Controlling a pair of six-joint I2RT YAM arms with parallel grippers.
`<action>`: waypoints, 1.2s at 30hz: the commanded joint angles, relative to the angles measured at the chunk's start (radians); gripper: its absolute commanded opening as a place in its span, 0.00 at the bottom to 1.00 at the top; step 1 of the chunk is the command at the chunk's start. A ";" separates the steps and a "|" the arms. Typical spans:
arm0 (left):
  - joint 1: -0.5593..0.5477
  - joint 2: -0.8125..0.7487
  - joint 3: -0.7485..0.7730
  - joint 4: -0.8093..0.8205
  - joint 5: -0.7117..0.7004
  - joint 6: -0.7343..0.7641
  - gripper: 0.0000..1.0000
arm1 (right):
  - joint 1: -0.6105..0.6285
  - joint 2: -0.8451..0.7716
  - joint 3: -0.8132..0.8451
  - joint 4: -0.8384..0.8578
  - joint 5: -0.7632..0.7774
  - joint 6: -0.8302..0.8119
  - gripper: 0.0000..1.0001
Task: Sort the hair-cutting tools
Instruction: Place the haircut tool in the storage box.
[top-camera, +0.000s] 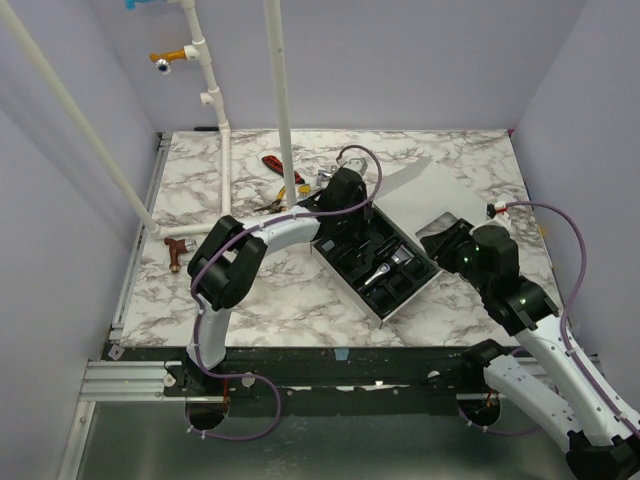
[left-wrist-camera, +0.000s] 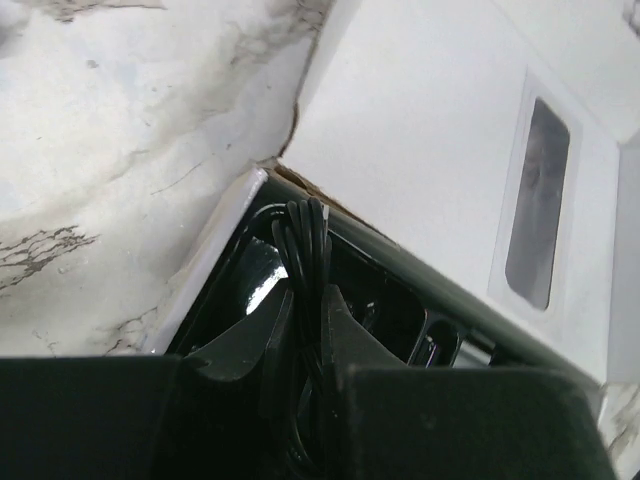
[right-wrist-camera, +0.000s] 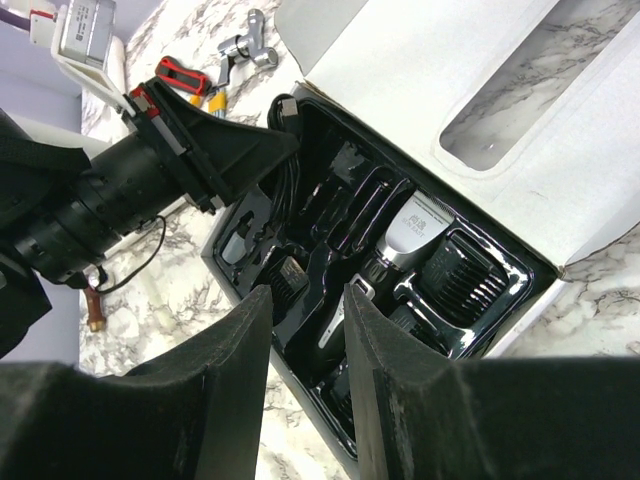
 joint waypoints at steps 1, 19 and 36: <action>-0.010 0.024 -0.045 0.112 -0.157 -0.246 0.00 | 0.003 -0.012 -0.019 -0.027 -0.002 0.015 0.38; -0.110 -0.096 -0.153 0.086 -0.313 -0.219 0.97 | 0.004 -0.008 -0.038 0.001 -0.028 0.023 0.39; 0.073 -0.365 -0.468 0.074 -0.276 -0.086 0.98 | -0.007 0.149 -0.010 -0.151 0.303 0.197 0.82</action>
